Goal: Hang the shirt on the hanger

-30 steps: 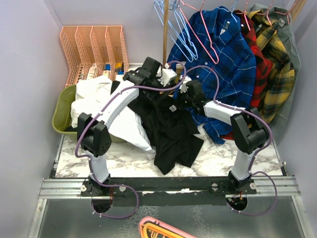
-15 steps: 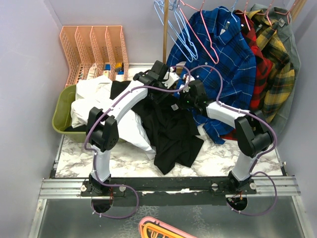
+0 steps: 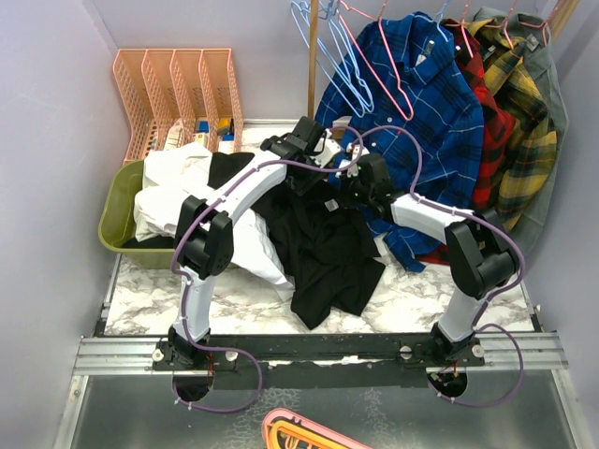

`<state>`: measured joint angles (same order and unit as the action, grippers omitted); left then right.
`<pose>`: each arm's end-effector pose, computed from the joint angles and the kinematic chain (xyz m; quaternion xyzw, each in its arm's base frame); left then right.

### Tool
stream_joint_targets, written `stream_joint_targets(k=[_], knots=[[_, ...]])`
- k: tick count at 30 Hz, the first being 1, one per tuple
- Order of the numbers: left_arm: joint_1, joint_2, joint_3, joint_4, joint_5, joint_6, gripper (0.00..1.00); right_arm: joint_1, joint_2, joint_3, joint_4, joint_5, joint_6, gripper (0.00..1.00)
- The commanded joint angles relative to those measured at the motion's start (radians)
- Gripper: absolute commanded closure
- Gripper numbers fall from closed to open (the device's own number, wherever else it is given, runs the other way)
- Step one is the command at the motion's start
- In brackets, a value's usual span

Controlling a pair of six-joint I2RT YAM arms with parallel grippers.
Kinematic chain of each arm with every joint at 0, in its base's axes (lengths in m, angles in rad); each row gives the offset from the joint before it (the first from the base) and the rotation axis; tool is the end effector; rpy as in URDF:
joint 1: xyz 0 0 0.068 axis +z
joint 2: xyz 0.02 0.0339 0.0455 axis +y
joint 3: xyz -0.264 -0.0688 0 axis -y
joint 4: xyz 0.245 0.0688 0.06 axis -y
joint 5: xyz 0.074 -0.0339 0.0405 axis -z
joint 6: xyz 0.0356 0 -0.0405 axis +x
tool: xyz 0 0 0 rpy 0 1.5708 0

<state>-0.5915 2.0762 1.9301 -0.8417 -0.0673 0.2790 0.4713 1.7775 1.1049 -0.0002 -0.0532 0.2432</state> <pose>0.3825 -0.2541 0.2768 0.3949 0.8721 -0.0129 0.2887 0.3456 0.1783 0.1979 -0.1140 0.8934 0.1742 0.3981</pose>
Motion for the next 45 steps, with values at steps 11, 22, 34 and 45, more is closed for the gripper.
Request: stream_joint_targets(k=[11,22,34,45], knots=[[-0.031,-0.026,-0.084,-0.007,0.054,-0.01,1.0,-0.018,-0.084,-0.041,0.005,-0.032,0.033,0.84],[-0.059,-0.188,-0.136,0.007,0.119,-0.007,1.0,-0.016,-0.827,-0.541,0.134,-0.099,0.272,0.01],[-0.177,-0.181,-0.073,0.016,-0.079,0.009,1.0,-0.024,-0.633,0.261,-0.219,0.254,-0.066,0.01],[-0.199,-0.208,-0.105,0.025,-0.126,0.02,1.0,-0.191,-0.143,0.932,-0.393,0.126,-0.074,0.24]])
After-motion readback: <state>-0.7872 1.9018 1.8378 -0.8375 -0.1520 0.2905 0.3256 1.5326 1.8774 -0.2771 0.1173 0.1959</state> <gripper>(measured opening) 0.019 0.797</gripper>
